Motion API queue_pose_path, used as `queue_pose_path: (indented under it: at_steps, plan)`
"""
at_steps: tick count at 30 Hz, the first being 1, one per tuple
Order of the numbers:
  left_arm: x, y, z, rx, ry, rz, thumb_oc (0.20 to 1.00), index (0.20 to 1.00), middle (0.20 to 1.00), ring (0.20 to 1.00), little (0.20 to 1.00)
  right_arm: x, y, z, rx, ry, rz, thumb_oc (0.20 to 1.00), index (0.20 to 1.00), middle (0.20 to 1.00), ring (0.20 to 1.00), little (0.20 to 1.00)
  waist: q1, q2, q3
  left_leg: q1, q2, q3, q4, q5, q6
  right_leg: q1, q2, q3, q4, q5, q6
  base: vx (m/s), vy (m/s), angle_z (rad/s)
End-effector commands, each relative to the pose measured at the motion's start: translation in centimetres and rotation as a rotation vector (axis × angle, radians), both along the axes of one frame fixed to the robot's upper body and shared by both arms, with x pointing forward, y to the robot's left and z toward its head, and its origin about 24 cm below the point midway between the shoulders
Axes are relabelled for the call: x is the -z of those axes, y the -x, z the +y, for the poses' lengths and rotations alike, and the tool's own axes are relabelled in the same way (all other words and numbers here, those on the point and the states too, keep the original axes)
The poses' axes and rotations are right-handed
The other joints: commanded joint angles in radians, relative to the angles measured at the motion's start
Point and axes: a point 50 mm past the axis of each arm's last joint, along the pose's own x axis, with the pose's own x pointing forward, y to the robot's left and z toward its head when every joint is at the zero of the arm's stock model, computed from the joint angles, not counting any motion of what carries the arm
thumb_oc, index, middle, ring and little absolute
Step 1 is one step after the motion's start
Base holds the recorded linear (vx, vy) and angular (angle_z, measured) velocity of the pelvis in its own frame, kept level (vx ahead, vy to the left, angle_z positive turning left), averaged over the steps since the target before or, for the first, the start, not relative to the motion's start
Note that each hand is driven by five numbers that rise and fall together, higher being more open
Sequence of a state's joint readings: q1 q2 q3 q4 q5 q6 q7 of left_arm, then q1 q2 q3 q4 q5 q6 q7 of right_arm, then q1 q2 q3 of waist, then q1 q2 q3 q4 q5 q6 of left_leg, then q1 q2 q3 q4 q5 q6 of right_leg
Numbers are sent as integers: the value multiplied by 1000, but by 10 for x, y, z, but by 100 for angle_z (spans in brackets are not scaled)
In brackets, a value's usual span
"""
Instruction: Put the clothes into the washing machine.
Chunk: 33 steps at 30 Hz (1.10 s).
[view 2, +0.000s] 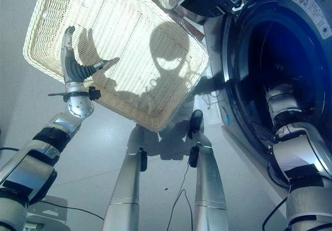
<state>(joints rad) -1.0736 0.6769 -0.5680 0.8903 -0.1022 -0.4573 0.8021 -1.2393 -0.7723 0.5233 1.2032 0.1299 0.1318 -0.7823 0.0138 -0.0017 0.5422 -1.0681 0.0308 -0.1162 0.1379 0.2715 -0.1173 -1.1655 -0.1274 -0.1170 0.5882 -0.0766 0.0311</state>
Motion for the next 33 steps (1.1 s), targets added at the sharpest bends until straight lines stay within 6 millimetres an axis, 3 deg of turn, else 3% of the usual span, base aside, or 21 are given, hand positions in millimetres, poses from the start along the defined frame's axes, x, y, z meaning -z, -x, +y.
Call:
queue_pose_path:
  at_steps: [1,4,5,11,18,20,25,28,33]
  plan:
    - [-19,0,-3,11,79,-77,1000,1000,1000,1000,1000,-24,13,-5,65,248,-69,1000,1000,1000,1000,1000,1,-1,-22,22,-69,73,165,-209,57,90,79,-27,-232,160,93,0,0,0]
    - [-18,0,-2,2,81,-80,1000,1000,1000,1000,1000,-22,9,10,9,305,-98,1000,1000,1000,1000,1000,-8,-4,-22,20,-70,76,166,-213,57,85,82,-22,-233,157,95,0,0,0]
    - [-16,1,-2,-6,83,-80,1000,1000,1000,1000,1000,-20,6,24,-45,342,-118,1000,1000,1000,1000,1000,-15,-8,-22,20,-70,79,165,-216,57,82,84,-19,-232,155,95,0,0,0]
    - [3,3,1,-33,120,-61,1000,1000,1000,1000,1000,12,10,74,-314,438,-210,1000,1000,1000,1000,1000,-46,-18,-22,42,-70,94,163,-224,53,89,94,1,-235,148,94,-27,37,1]
    - [56,9,8,-56,178,67,1000,1000,1000,1000,1000,79,20,119,-604,426,-75,1000,1000,1000,1000,1000,-64,-19,-22,140,-73,110,139,-223,54,161,103,27,-250,150,92,-34,54,-2]
    - [83,12,9,-58,195,140,1000,1000,1000,1000,1000,109,25,129,-669,404,9,1000,1000,1000,1000,1000,-66,-18,-22,202,-74,120,120,-219,54,217,101,28,-268,152,90,-55,76,-10]
    - [123,20,10,-41,189,289,1000,1000,1000,1000,1000,149,33,137,-720,345,144,1000,1000,1000,1000,1000,-60,-14,-22,323,-74,120,78,-217,53,337,89,27,-302,150,88,-50,37,-14]
    - [161,34,9,-21,166,416,1000,1000,1000,1000,1000,180,42,137,-763,311,264,1000,1000,1000,1000,1000,-47,-11,-22,437,-71,107,44,-218,51,443,78,26,-326,144,92,-21,12,-4]
    - [233,75,12,-3,146,676,1000,1000,1000,1000,1000,240,78,116,-791,188,472,1000,1000,1000,1000,1000,-15,-4,-22,686,-68,97,-36,-218,51,699,45,19,-404,143,109,-4,-5,3]
